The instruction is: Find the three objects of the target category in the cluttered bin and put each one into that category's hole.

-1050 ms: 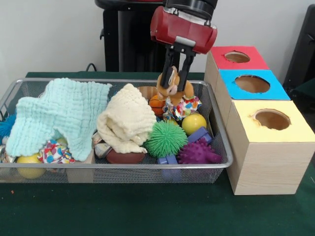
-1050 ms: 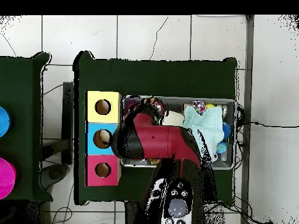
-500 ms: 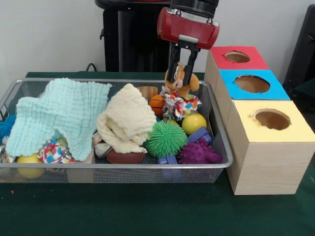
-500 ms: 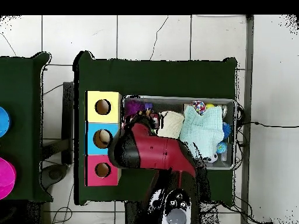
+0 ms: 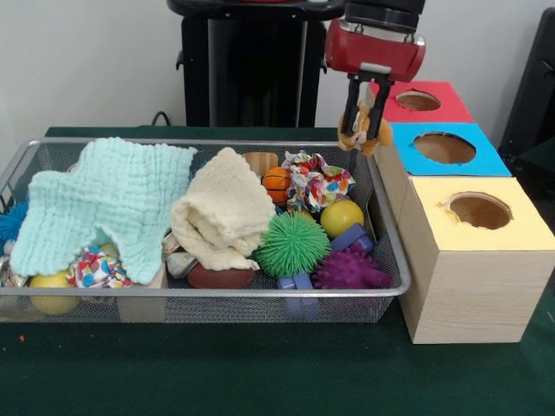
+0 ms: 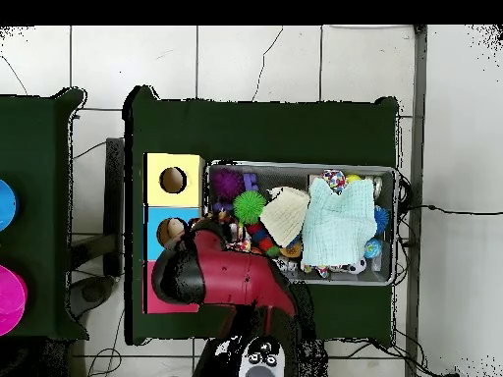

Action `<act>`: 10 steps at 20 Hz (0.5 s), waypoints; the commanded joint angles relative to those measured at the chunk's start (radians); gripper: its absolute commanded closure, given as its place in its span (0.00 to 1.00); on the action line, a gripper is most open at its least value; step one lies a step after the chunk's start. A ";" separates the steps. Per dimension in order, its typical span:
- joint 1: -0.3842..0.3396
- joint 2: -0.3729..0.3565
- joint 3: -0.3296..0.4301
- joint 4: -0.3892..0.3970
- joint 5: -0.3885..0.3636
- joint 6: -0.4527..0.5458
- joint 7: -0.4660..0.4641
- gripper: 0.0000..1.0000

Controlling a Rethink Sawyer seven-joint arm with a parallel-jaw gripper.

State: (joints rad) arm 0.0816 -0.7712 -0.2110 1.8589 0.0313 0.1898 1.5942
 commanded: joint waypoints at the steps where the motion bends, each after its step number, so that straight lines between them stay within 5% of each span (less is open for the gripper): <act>1: 0.001 -0.040 0.039 0.203 0.076 0.057 0.288 1.00; 10: 0.091 -0.090 -0.022 0.305 0.136 0.042 0.355 1.00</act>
State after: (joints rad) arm 0.1515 -0.8396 -0.2282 2.0297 0.0972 0.1894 1.6388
